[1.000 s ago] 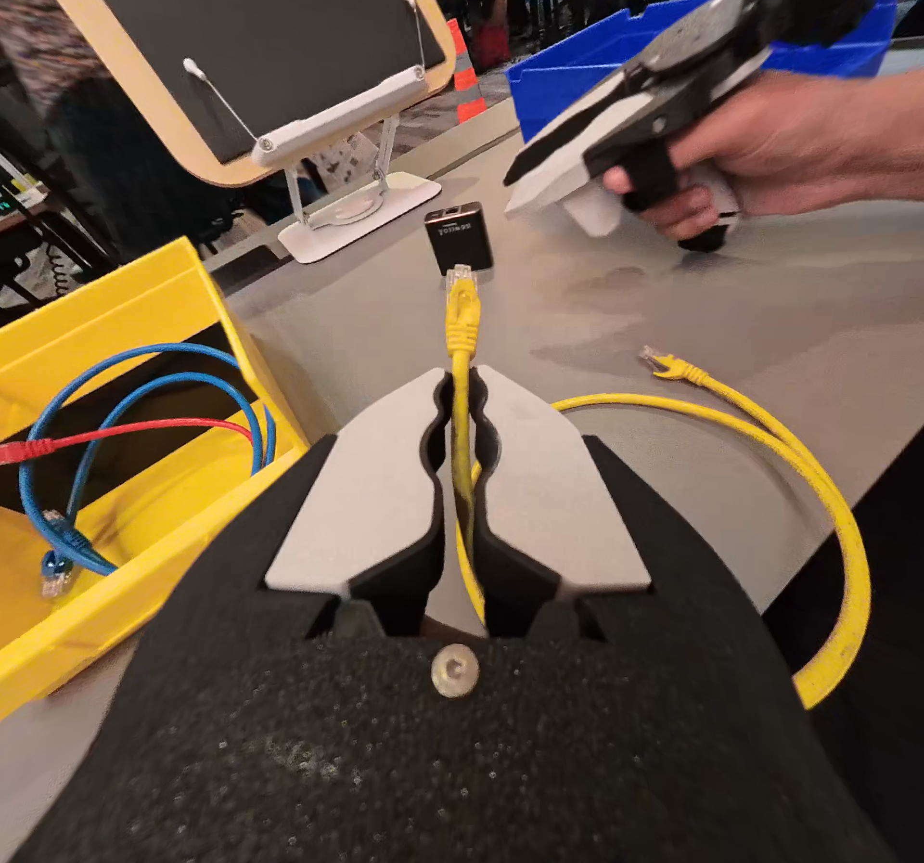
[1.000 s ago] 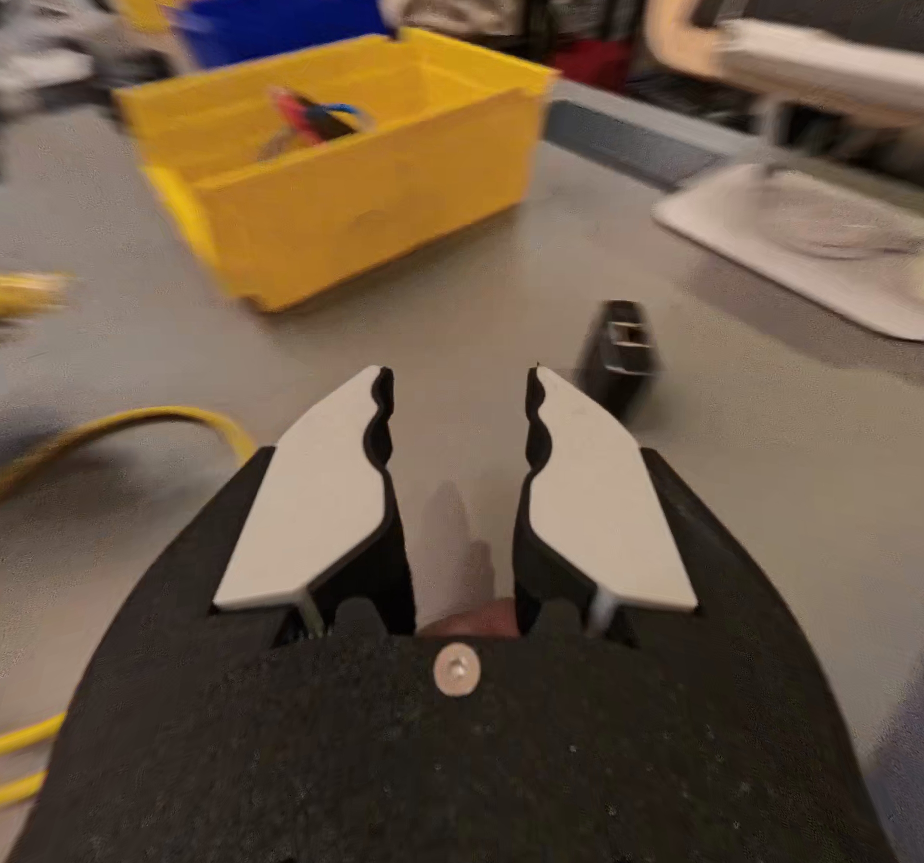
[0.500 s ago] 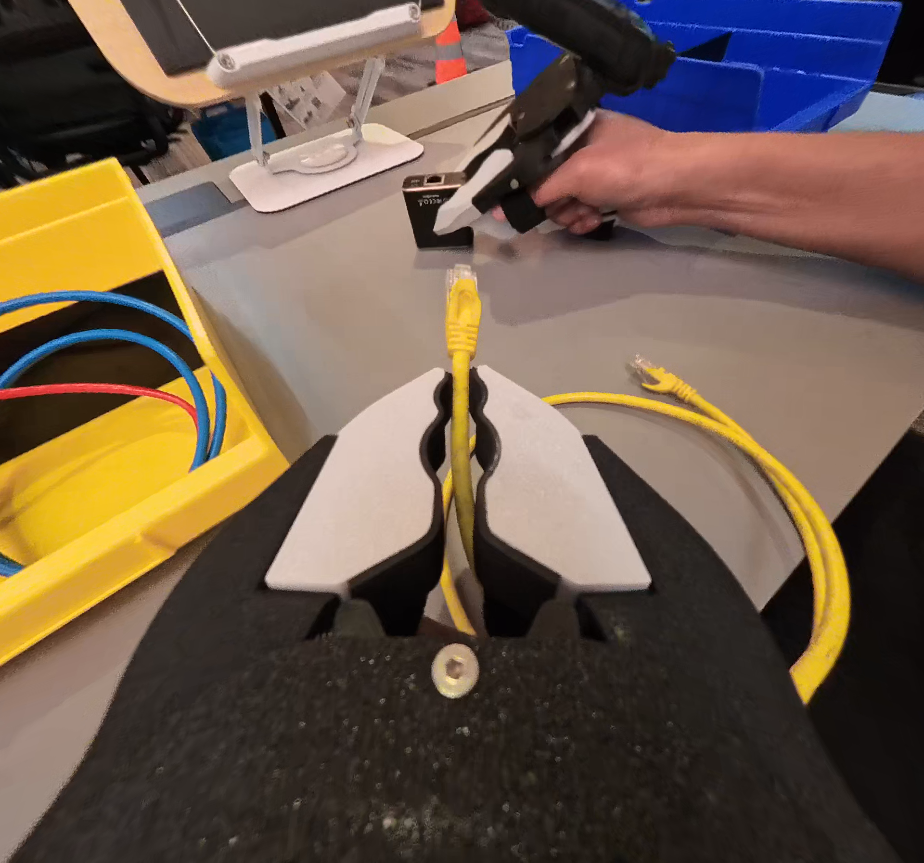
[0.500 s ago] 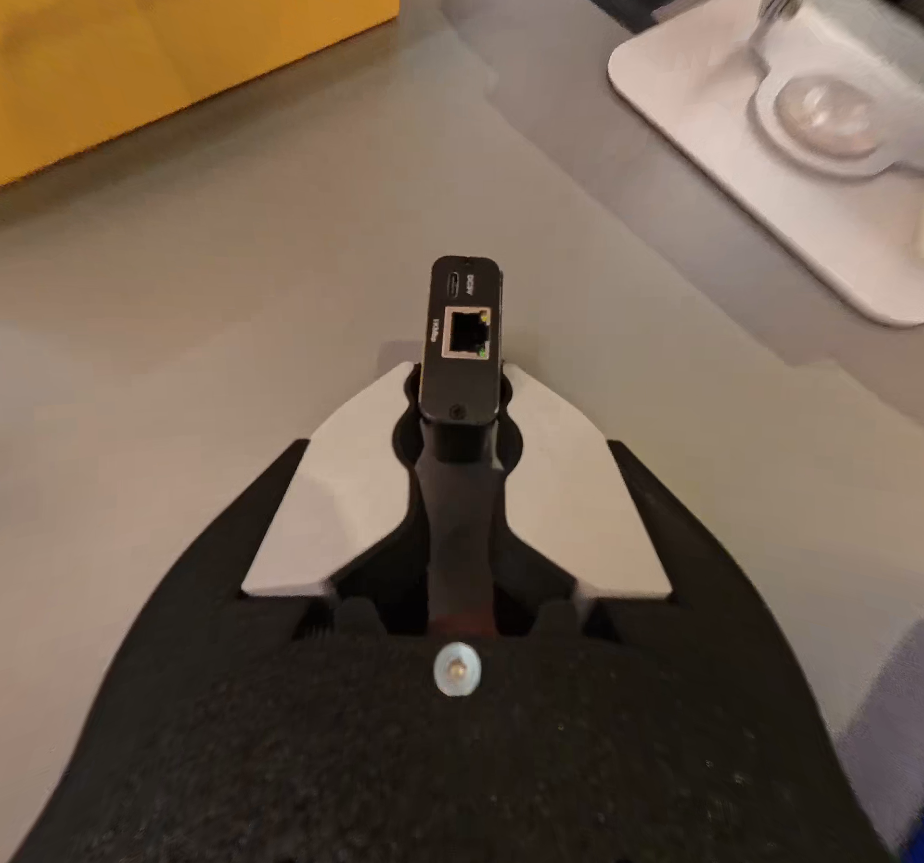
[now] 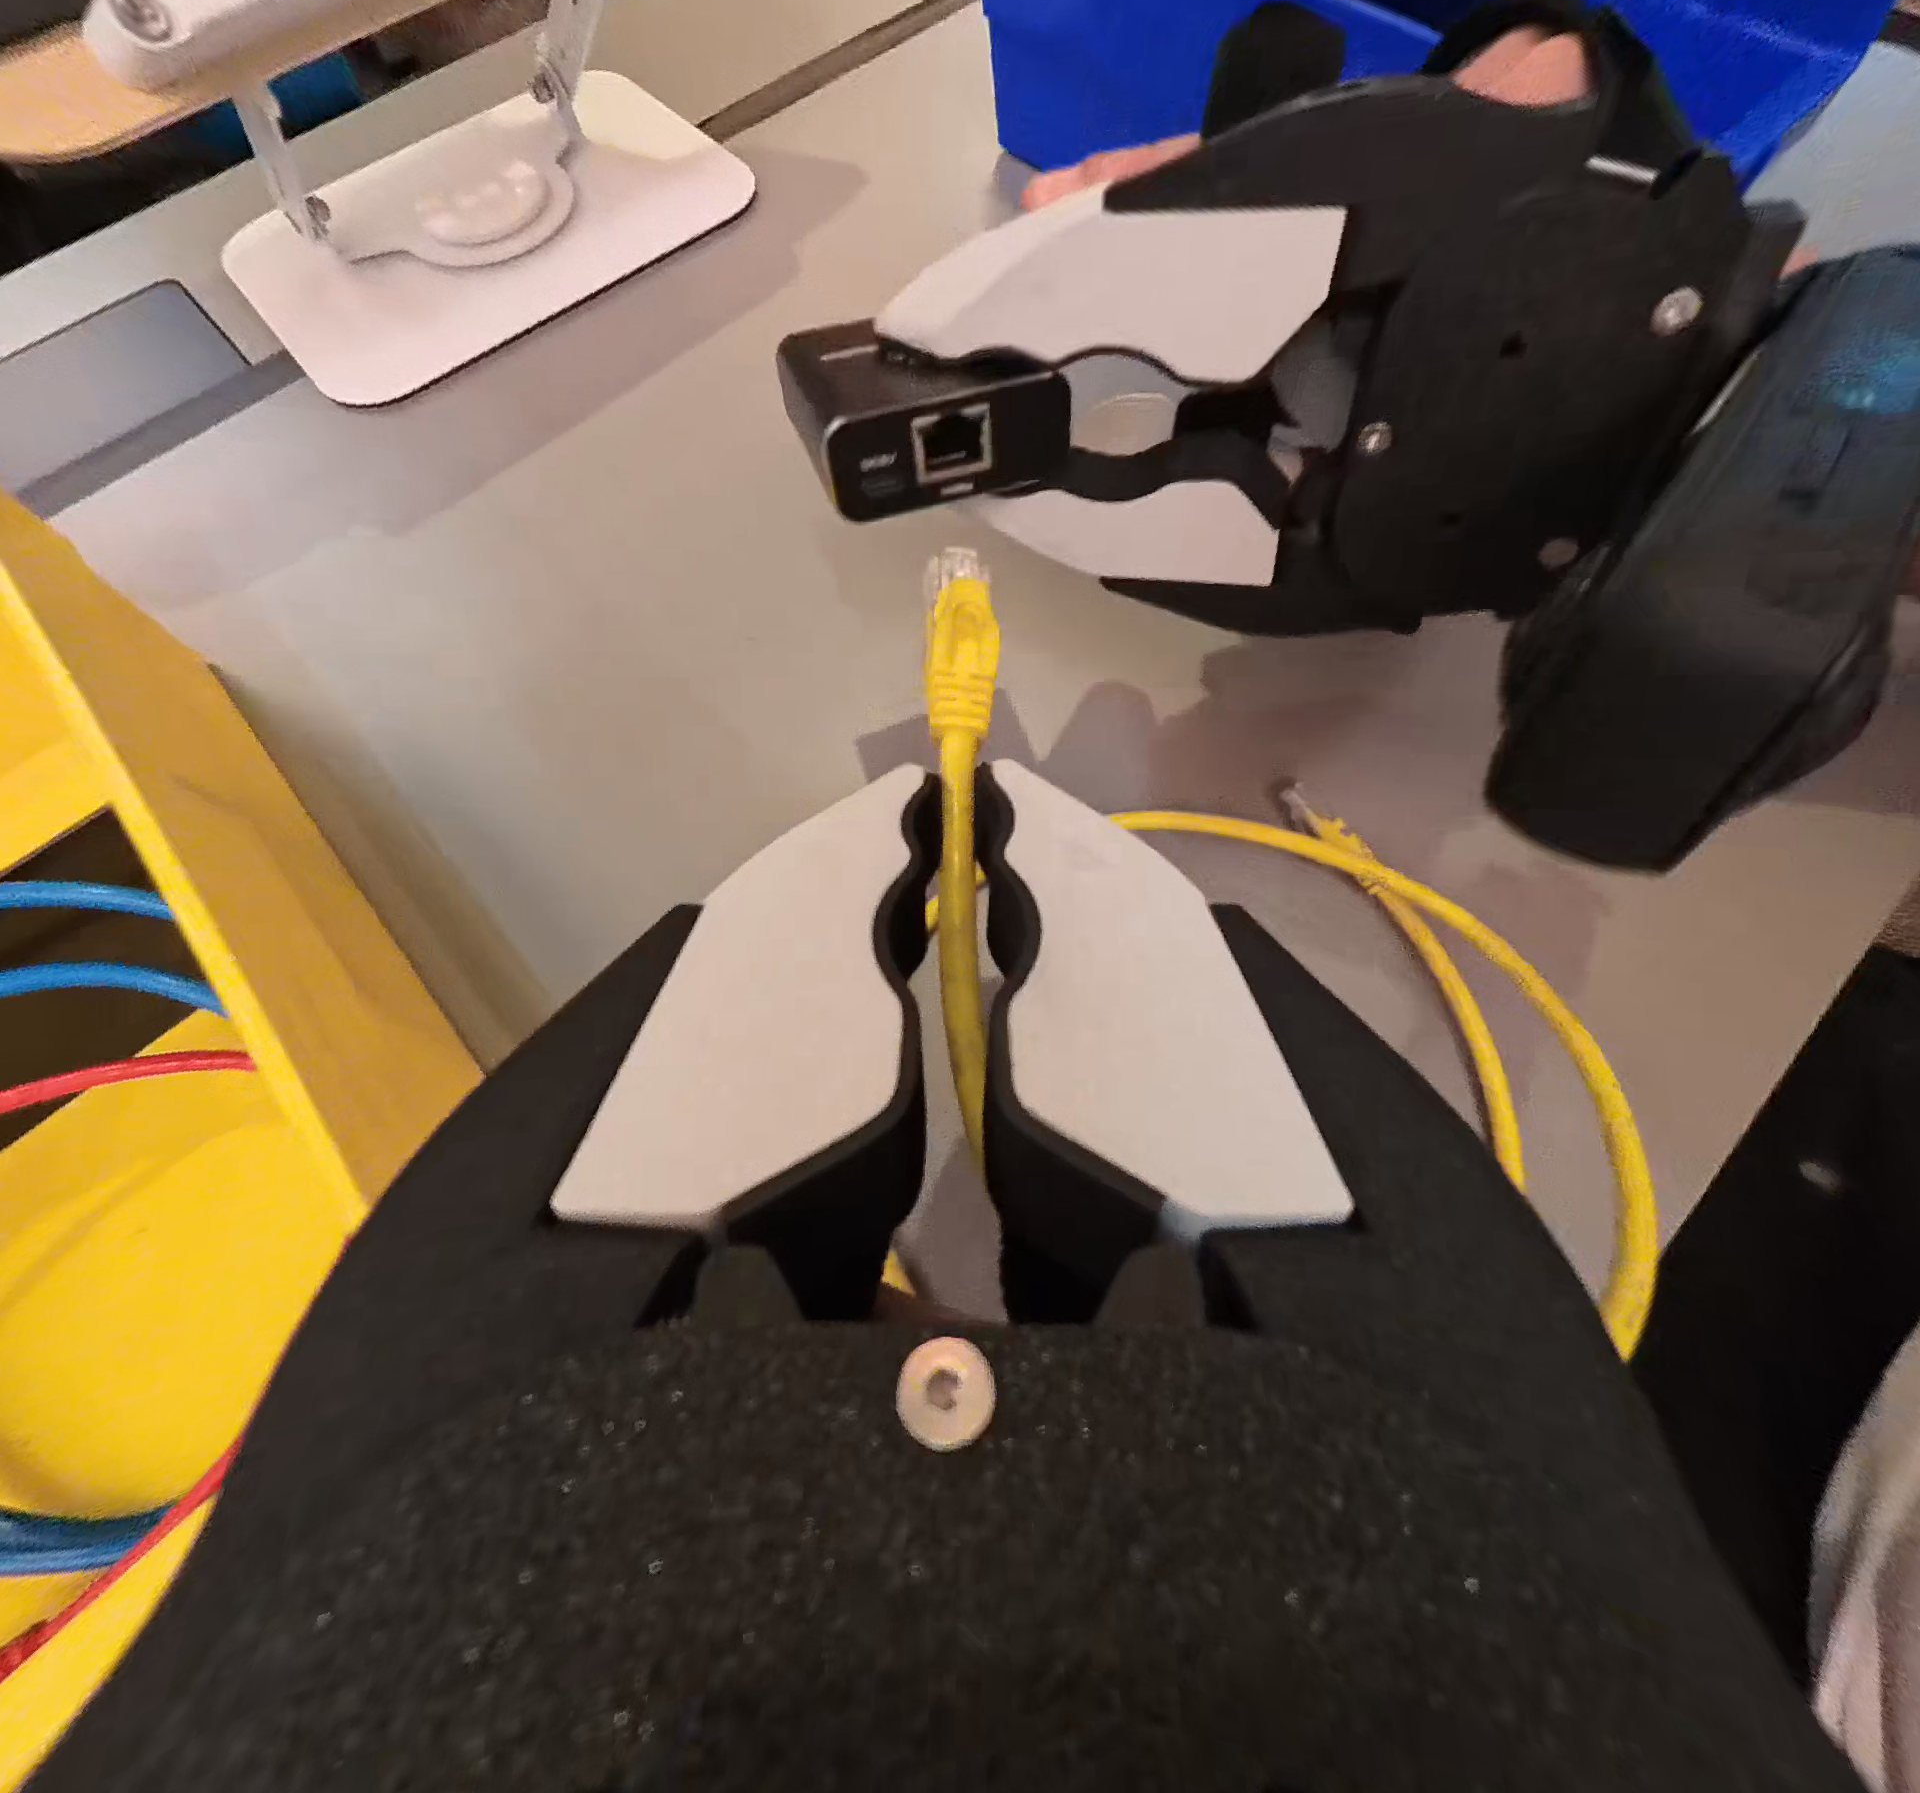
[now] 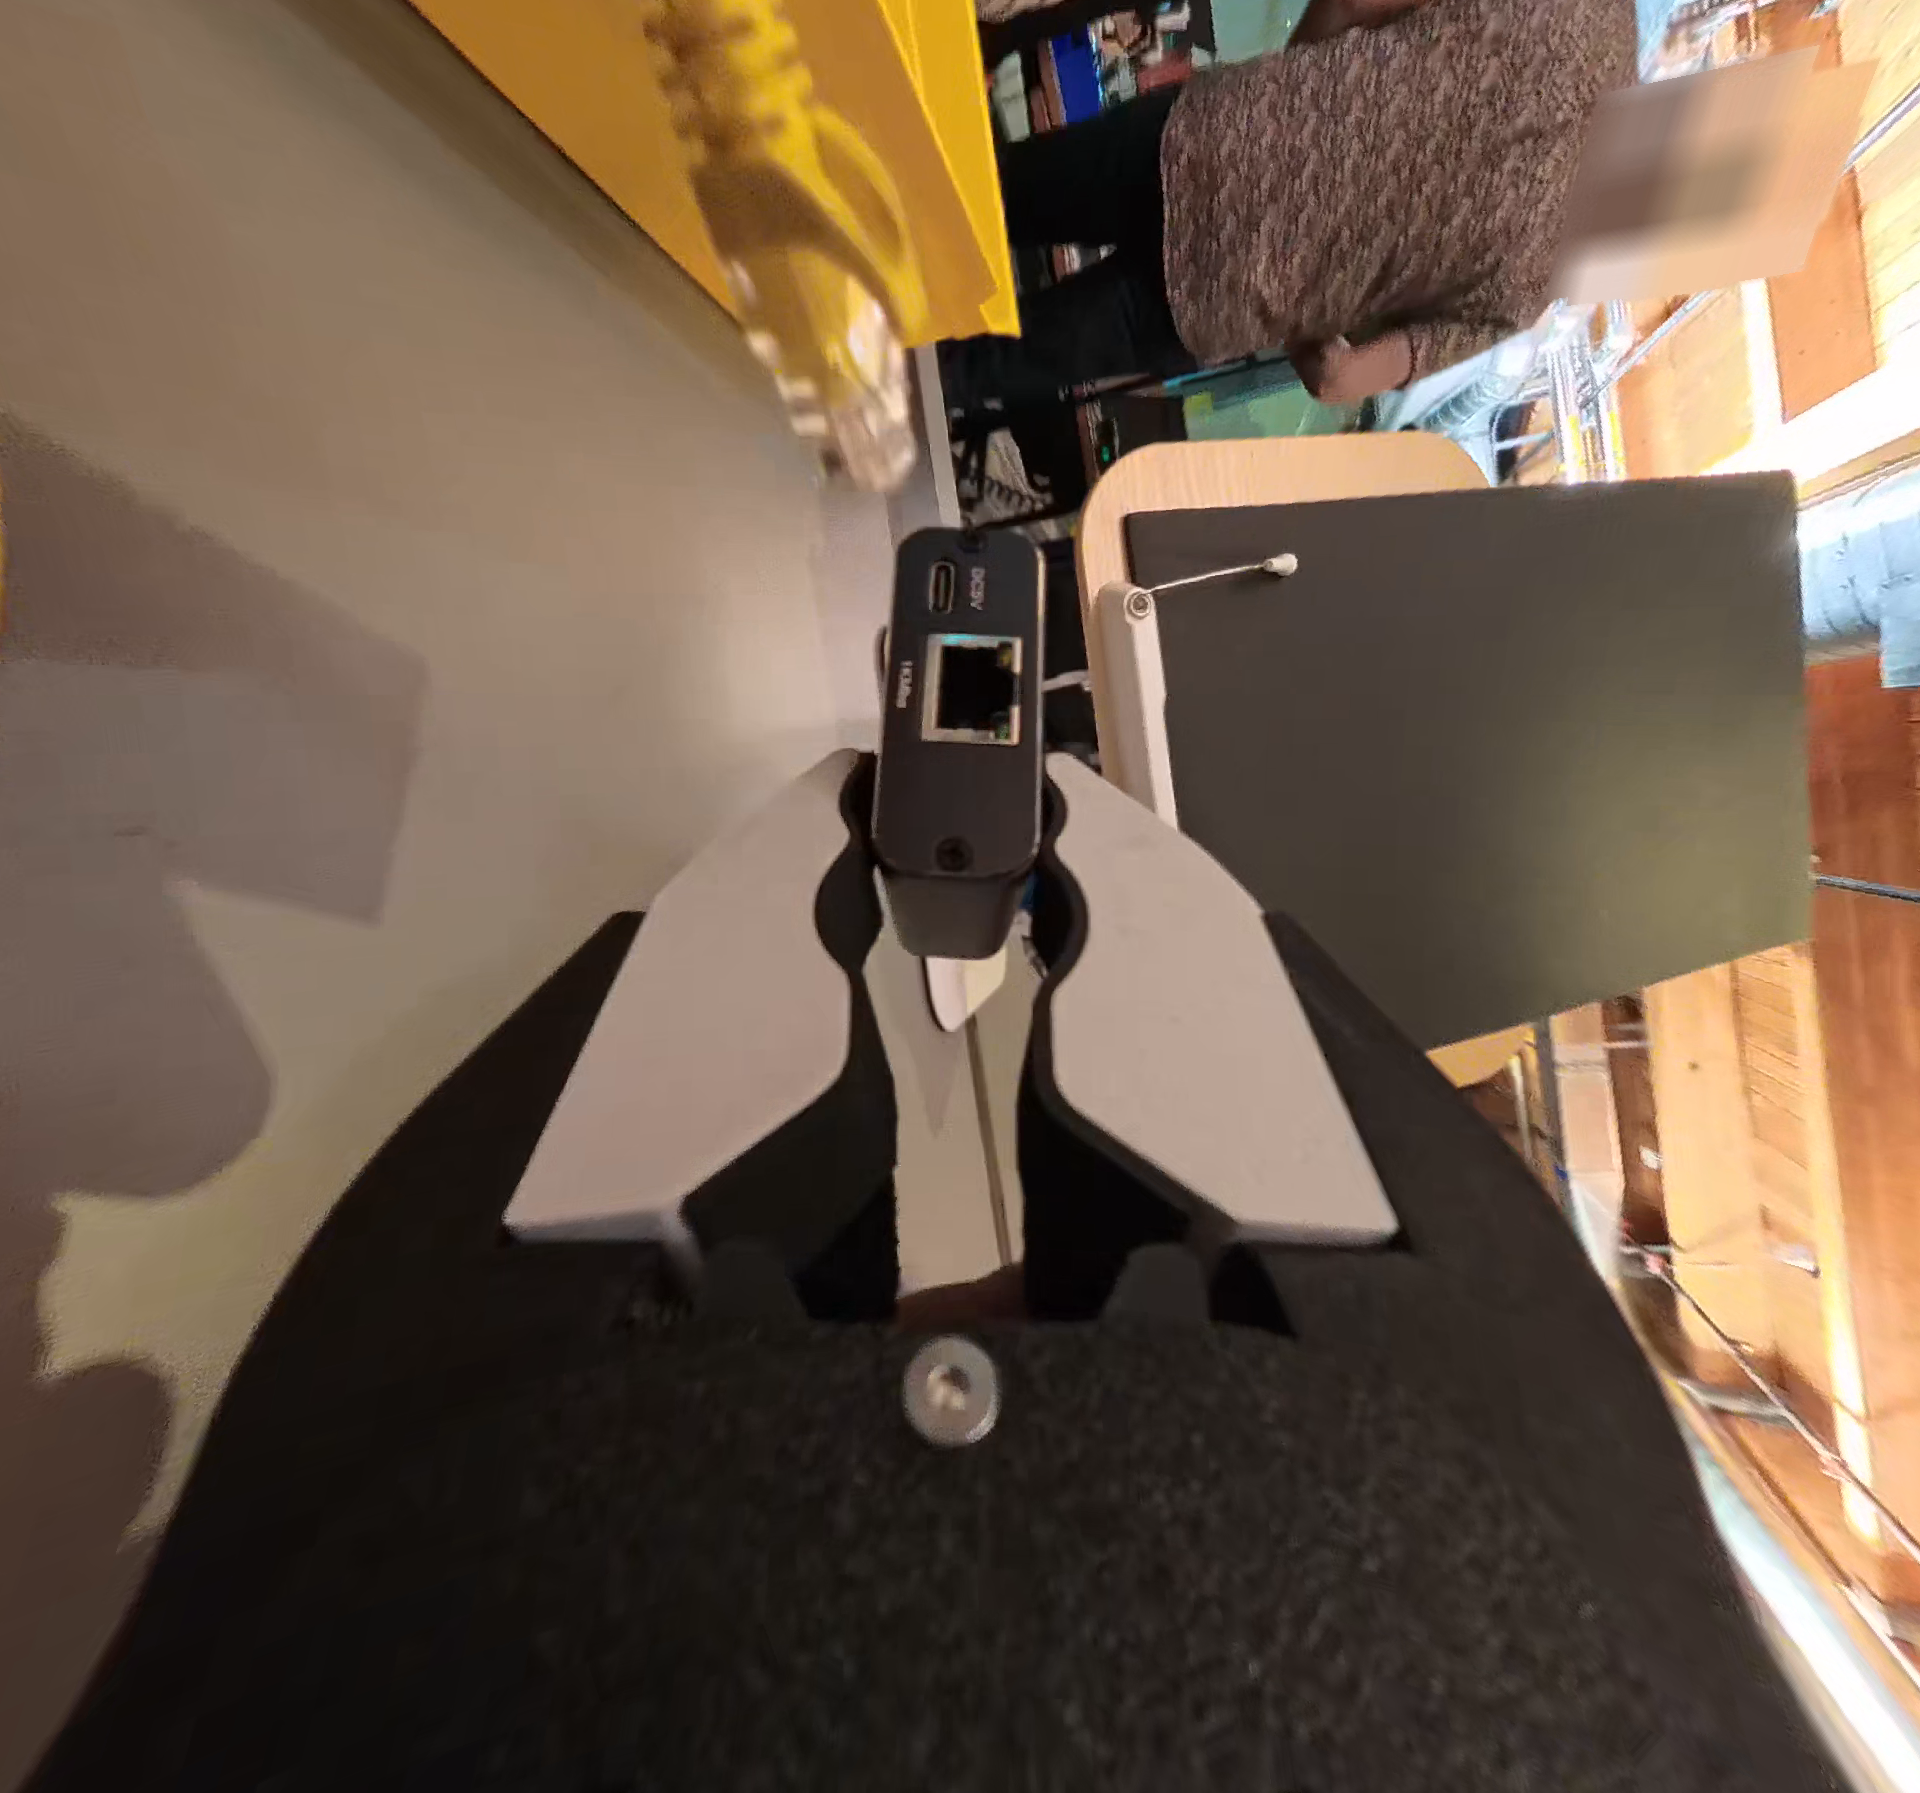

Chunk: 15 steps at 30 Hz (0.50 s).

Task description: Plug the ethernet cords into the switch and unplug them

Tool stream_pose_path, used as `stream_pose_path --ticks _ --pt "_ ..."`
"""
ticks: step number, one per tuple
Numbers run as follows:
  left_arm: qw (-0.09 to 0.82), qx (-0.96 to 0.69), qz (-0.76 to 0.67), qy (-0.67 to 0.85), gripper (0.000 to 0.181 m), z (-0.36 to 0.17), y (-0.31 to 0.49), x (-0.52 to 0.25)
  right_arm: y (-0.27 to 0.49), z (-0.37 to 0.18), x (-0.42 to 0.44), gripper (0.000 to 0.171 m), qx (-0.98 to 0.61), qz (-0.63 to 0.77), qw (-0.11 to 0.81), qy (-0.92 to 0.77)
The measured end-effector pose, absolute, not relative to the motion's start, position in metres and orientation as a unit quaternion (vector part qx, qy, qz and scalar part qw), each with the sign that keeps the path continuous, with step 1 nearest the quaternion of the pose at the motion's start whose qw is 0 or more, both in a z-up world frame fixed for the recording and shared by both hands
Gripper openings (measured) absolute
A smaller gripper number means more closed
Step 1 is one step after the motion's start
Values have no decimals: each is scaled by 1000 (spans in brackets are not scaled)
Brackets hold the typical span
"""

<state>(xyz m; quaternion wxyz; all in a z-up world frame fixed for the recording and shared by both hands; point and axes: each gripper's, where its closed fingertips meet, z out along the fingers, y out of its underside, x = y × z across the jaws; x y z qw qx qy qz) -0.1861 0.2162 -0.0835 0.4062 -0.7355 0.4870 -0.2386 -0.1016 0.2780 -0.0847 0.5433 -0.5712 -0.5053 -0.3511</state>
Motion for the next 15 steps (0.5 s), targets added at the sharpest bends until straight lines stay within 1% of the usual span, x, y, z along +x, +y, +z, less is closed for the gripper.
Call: stream_pose_path --ticks 1,9,15 --pt "406 -735 -233 491 5 -85 214 -184 277 -86 -104 27 -571 -361 535 -507" --pt "390 -752 -255 466 5 -94 216 -183 273 -86 -117 27 -563 -415 508 -503" --pt "389 -754 -262 460 6 -96 217 -182 271 -93 -125 26 -557 -428 492 -514"
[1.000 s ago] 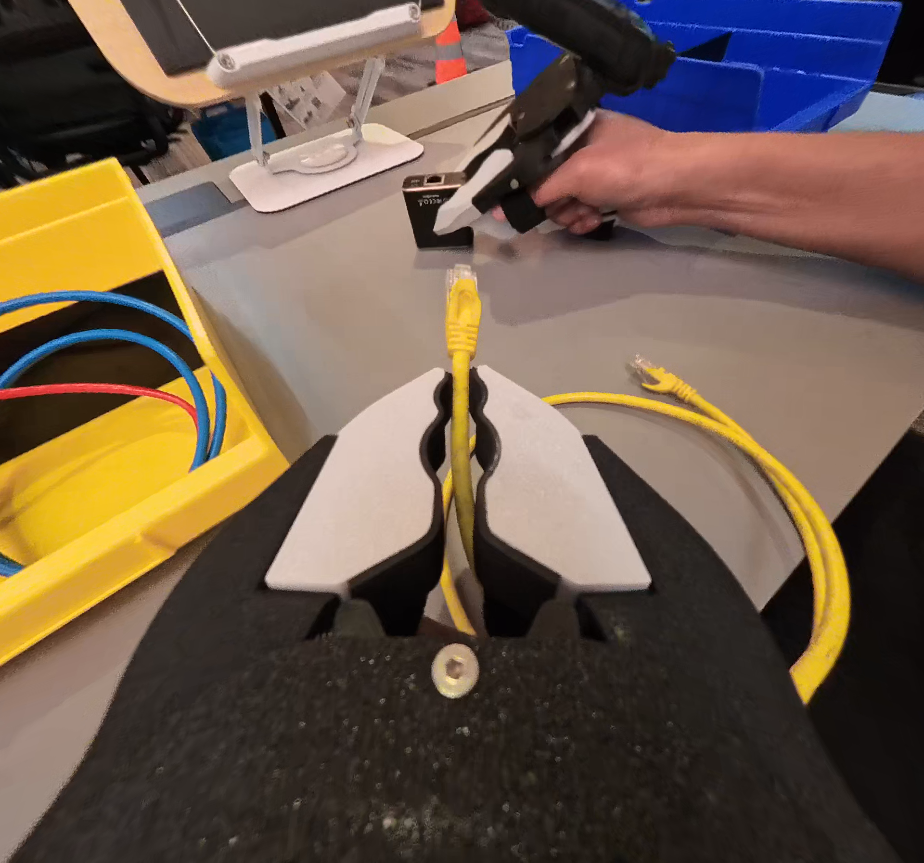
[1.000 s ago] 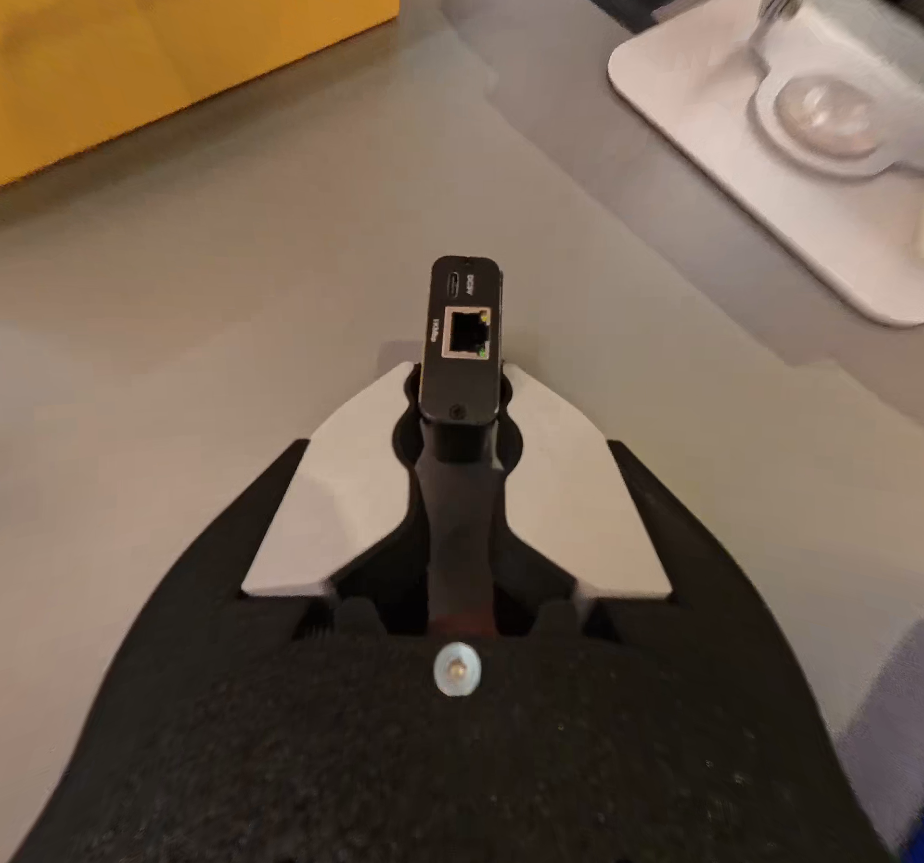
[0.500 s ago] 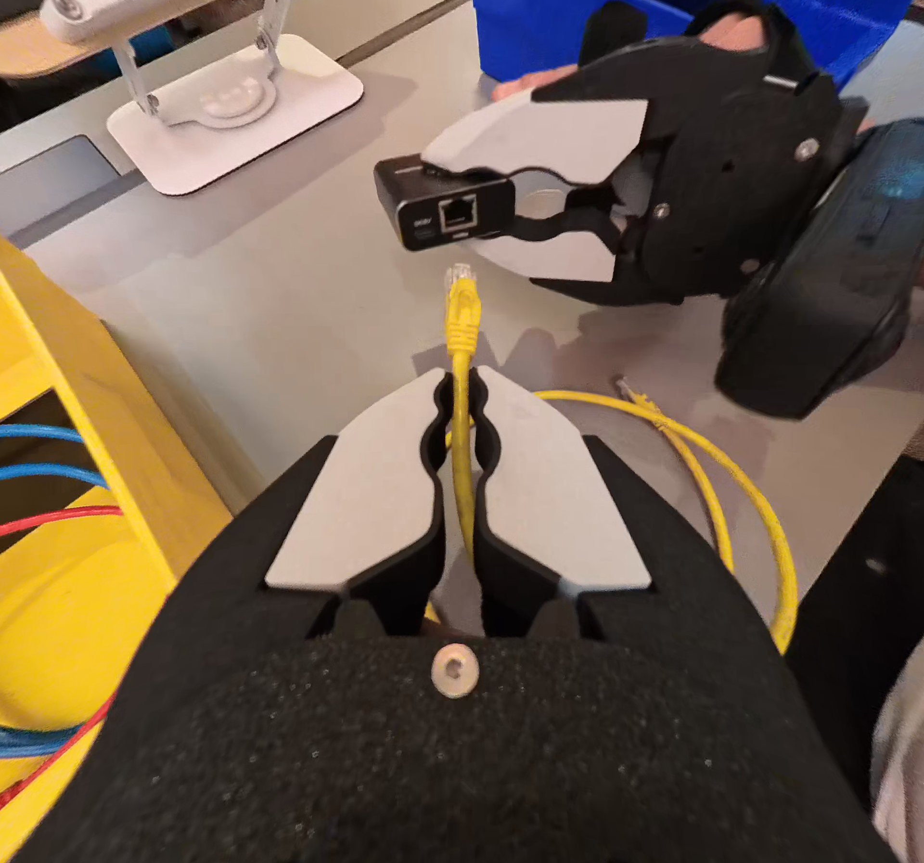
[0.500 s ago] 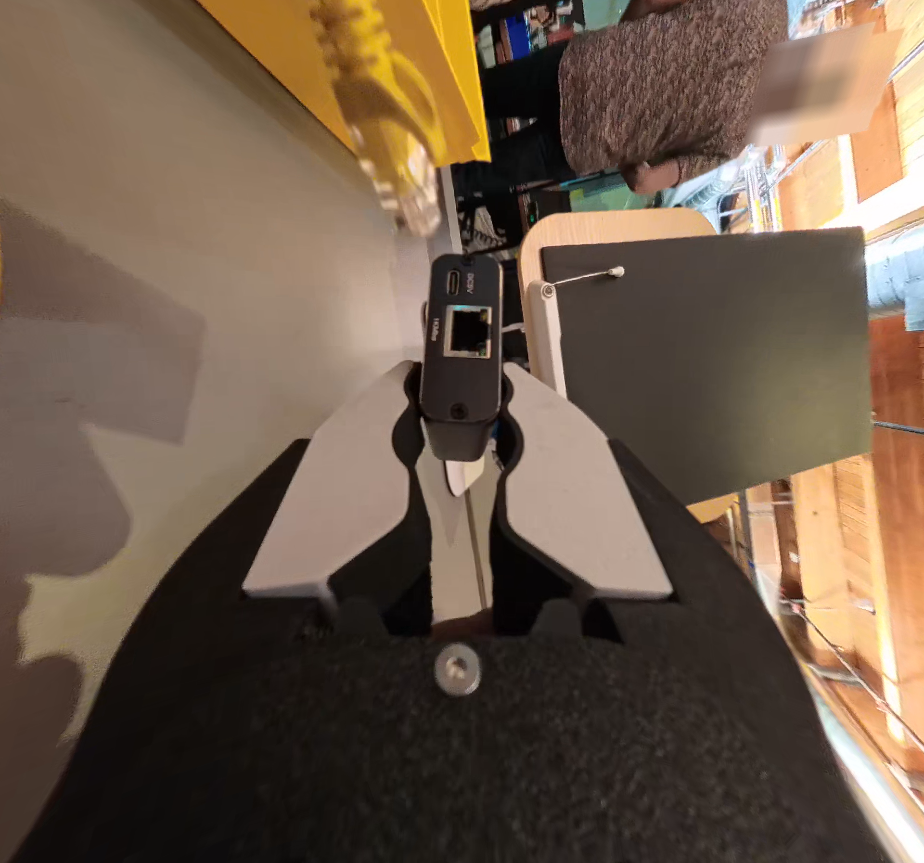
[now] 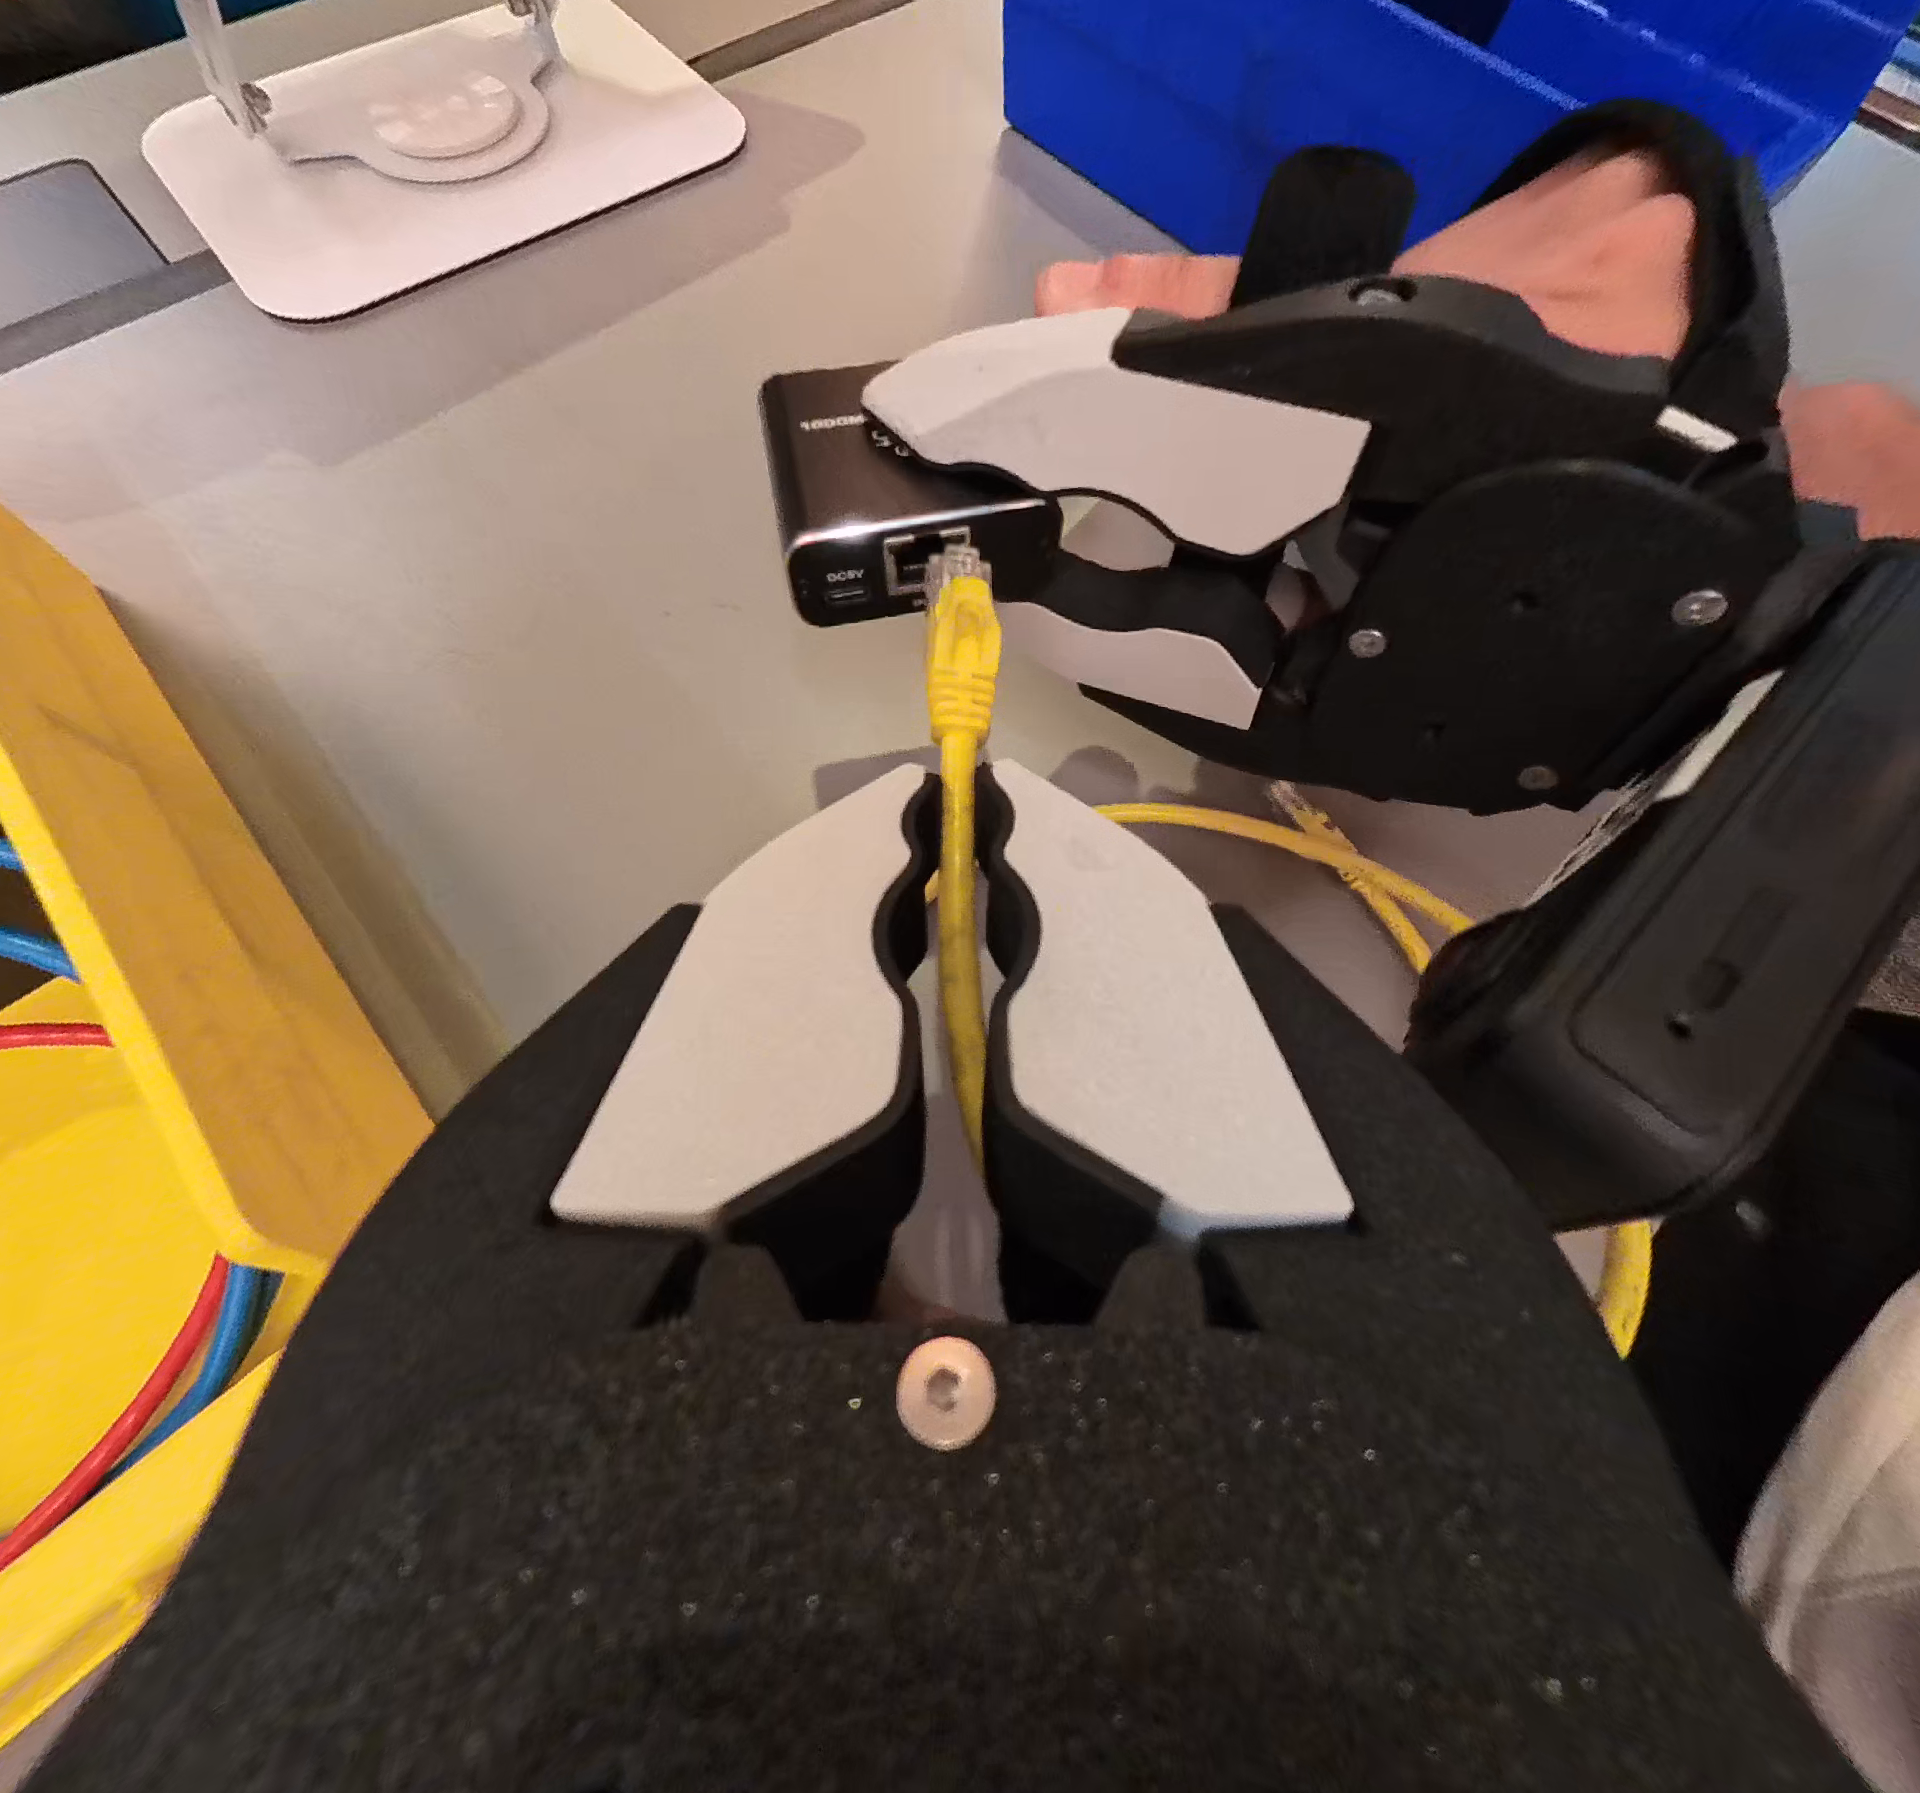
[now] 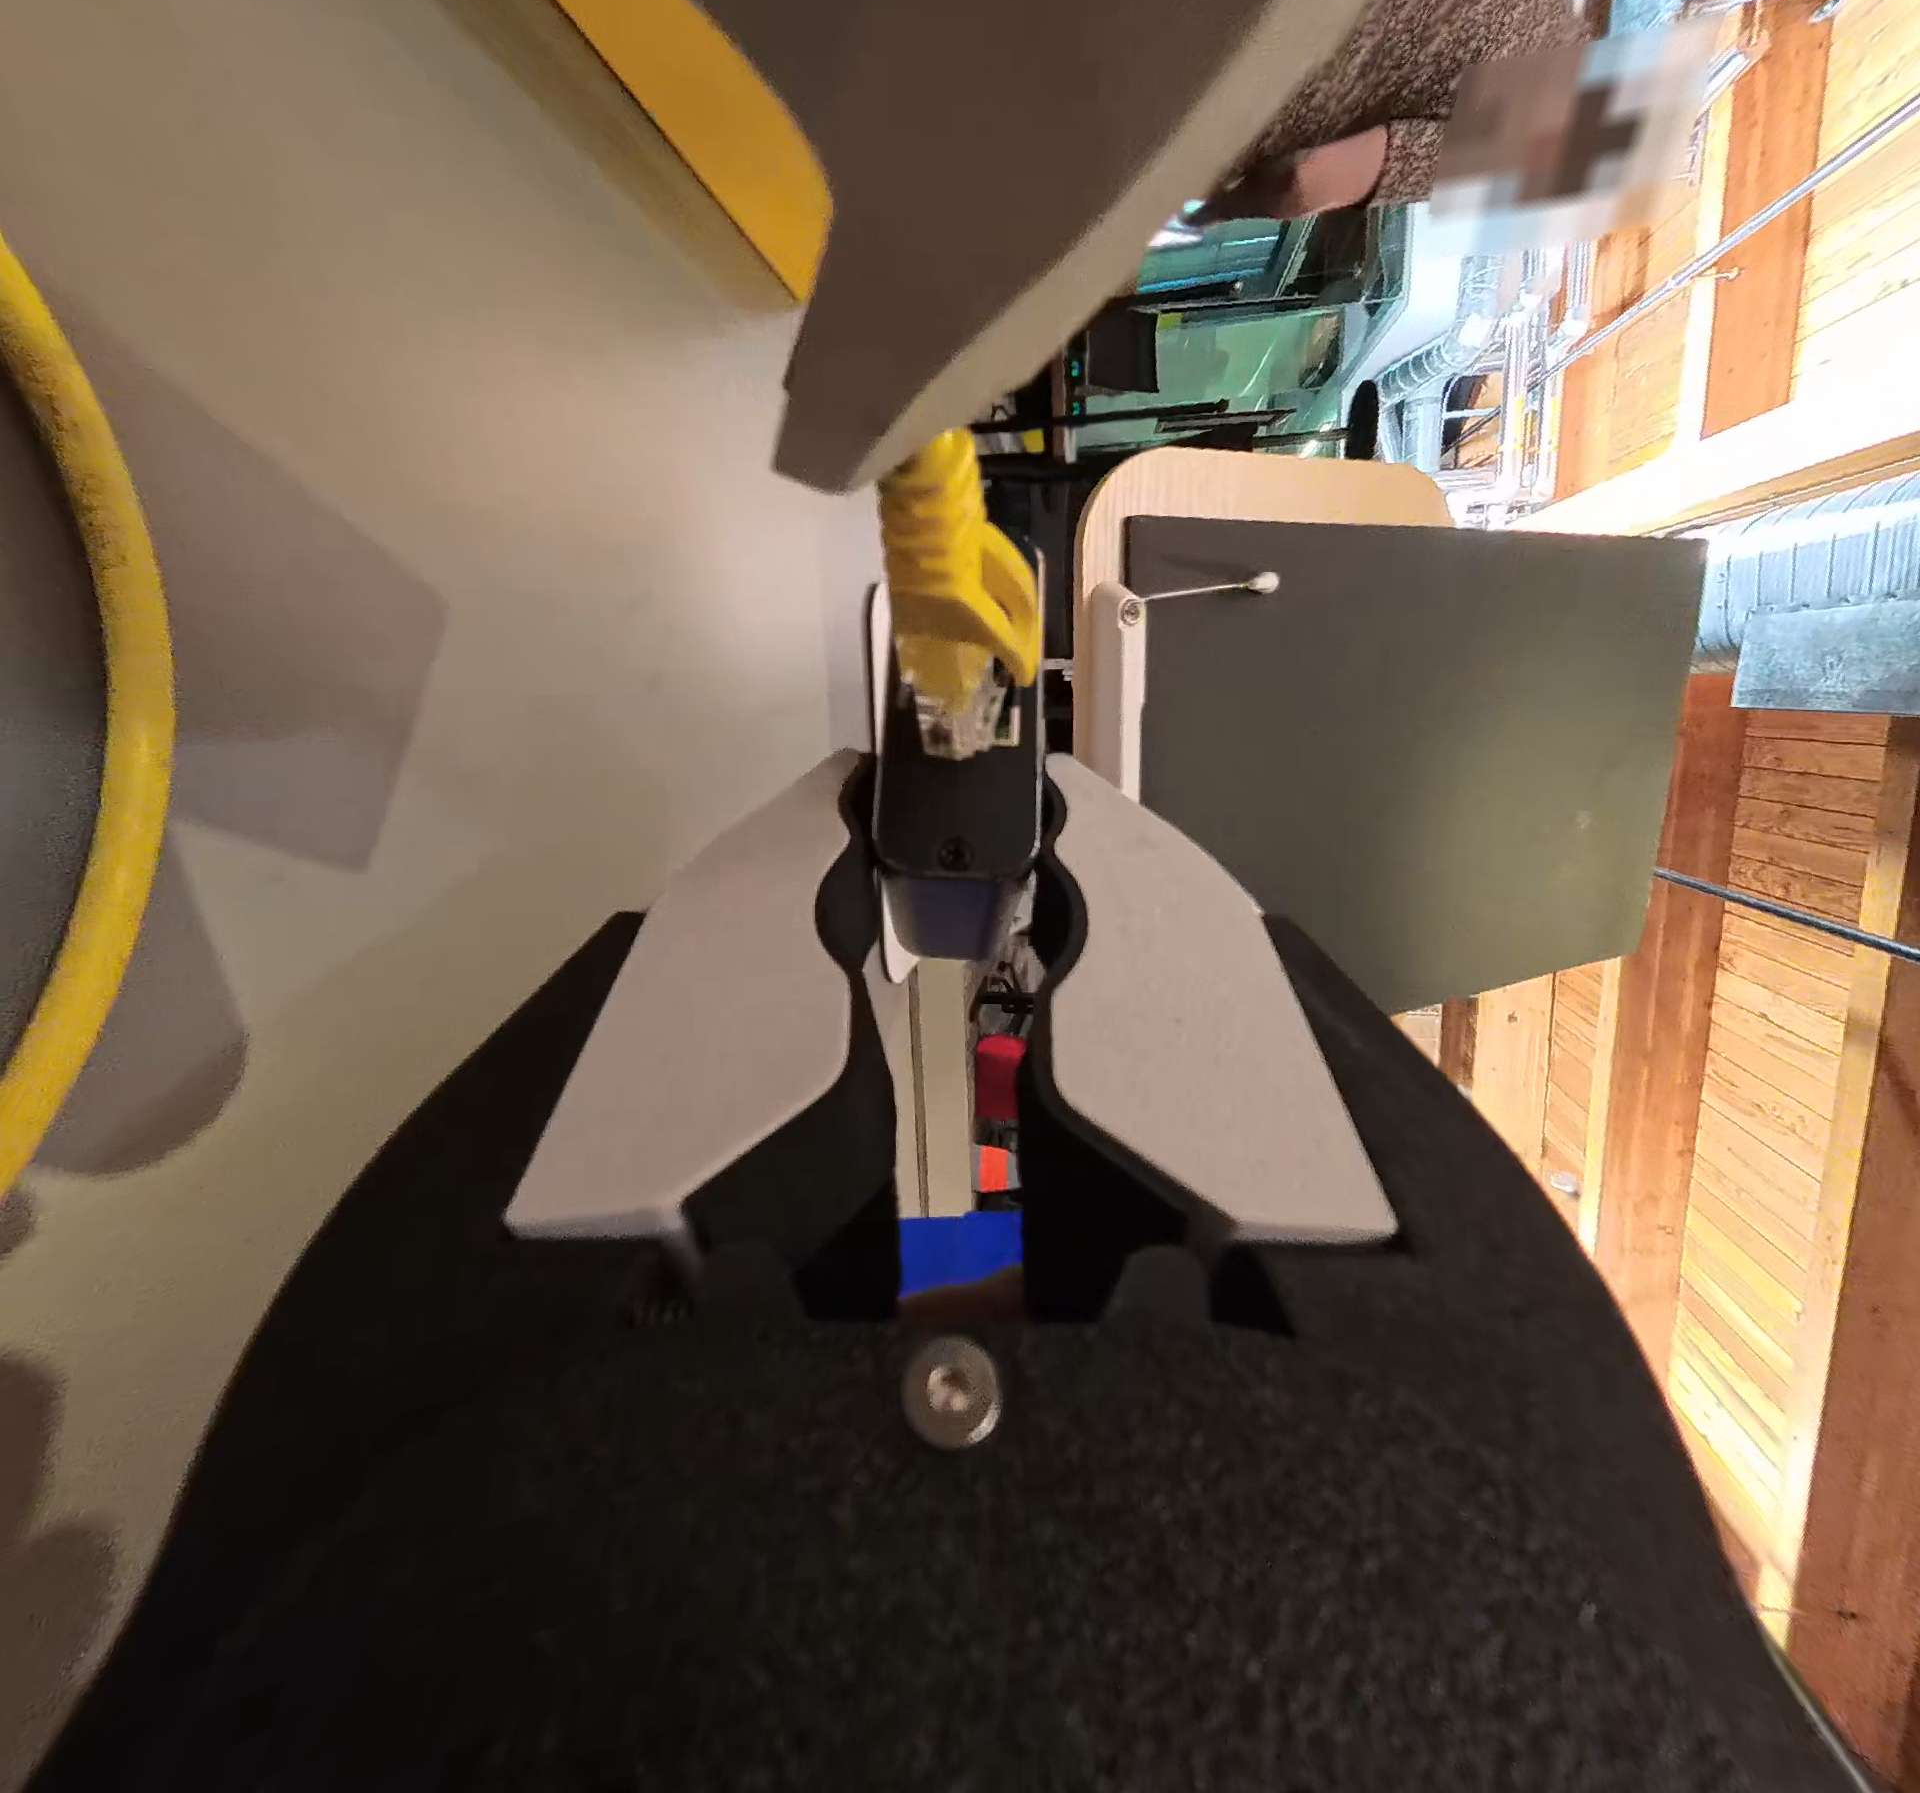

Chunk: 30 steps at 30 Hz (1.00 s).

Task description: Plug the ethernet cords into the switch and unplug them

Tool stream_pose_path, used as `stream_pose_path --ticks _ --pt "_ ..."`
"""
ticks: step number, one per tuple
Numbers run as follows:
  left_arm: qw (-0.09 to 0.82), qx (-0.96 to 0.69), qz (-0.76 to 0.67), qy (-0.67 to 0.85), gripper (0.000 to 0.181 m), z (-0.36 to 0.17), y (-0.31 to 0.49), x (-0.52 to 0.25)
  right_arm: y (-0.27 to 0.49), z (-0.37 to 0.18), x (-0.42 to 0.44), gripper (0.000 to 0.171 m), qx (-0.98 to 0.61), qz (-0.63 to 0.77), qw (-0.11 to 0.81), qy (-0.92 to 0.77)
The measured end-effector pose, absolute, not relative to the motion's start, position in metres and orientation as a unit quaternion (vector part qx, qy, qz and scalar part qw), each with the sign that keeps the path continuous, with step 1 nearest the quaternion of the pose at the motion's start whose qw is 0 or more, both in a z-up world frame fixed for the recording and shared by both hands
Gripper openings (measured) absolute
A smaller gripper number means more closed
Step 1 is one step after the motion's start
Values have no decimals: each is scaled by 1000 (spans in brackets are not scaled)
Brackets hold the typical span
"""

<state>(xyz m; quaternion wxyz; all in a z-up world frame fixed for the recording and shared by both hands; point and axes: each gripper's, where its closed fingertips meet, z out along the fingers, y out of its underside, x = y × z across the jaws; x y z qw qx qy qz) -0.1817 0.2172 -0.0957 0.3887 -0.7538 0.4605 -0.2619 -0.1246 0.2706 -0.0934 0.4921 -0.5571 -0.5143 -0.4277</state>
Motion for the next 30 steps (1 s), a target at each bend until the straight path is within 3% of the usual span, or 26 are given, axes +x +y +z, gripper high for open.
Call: stream_pose_path --ticks 19,30 --pt "352 -778 -282 437 5 -108 224 -190 267 -100 -138 26 -532 -447 491 -525" --pt "376 -740 -296 472 5 -109 218 -184 259 -98 -139 25 -499 -416 522 -553"
